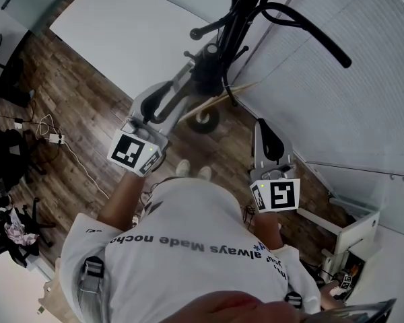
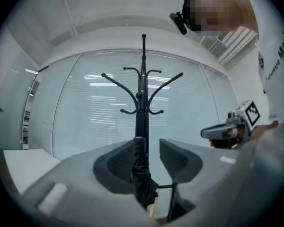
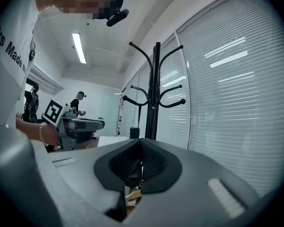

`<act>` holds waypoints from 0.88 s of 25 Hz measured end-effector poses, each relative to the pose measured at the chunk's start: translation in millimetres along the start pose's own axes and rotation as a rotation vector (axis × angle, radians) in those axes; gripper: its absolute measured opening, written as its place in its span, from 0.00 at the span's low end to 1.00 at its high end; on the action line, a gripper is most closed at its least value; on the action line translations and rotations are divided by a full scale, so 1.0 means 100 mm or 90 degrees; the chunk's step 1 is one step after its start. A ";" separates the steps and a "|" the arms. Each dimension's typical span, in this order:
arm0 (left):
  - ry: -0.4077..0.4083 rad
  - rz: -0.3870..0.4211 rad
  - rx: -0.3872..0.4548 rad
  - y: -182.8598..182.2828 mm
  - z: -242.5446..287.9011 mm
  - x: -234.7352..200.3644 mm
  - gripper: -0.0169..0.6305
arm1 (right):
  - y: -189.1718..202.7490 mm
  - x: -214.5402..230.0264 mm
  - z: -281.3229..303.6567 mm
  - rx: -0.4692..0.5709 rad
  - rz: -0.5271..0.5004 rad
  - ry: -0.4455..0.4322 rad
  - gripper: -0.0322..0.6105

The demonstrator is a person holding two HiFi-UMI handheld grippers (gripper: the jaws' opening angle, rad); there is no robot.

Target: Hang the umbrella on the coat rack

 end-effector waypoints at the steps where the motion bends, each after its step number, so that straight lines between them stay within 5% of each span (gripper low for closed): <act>1: -0.004 -0.001 0.007 -0.04 -0.04 0.02 0.26 | -0.01 0.00 0.00 0.000 0.000 -0.001 0.05; 12: -0.037 -0.008 0.025 -0.11 -0.30 0.26 0.08 | -0.12 -0.10 -0.01 0.009 -0.003 -0.022 0.05; 22: -0.037 -0.004 0.027 -0.14 -0.28 0.28 0.08 | -0.16 -0.14 0.00 0.009 -0.014 -0.031 0.05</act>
Point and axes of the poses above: the fingertips, and each gripper's own axes: z forward along the fingers, x to its right, y out of its underside, the point moved 2 cm from there along -z, backward along the fingers, and after that the axes turned 3 degrees about y, right-handed, at the moved point
